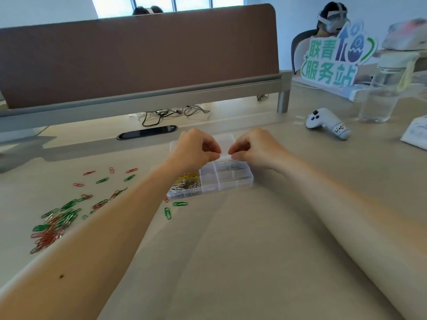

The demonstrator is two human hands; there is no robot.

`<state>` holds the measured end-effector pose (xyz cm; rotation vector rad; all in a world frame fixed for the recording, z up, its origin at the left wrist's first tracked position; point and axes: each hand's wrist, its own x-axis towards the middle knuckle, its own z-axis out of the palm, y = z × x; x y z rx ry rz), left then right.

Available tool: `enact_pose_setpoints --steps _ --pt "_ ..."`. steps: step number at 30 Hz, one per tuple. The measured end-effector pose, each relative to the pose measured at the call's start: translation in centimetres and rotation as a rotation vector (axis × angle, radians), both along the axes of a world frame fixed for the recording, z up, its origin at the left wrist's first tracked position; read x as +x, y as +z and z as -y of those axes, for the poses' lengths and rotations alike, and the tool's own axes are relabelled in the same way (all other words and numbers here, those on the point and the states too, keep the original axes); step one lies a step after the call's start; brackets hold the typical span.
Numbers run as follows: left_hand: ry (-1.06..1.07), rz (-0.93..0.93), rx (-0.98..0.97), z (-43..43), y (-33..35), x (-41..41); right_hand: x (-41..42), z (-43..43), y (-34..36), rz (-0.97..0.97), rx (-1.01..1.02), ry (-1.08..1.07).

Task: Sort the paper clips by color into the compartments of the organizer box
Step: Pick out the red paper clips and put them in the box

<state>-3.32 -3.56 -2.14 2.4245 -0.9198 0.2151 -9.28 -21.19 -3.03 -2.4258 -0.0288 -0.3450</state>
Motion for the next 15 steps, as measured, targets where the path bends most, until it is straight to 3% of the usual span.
enact_pose_setpoints --steps 8,15 --pt "0.044 0.011 0.029 -5.4 1.2 -0.9 -0.1 -2.3 1.0 0.042 0.006 0.049" --pt "0.186 0.001 0.031 -13.8 2.4 -2.3 0.5 -5.6 1.4 -0.024 -0.236 0.079"
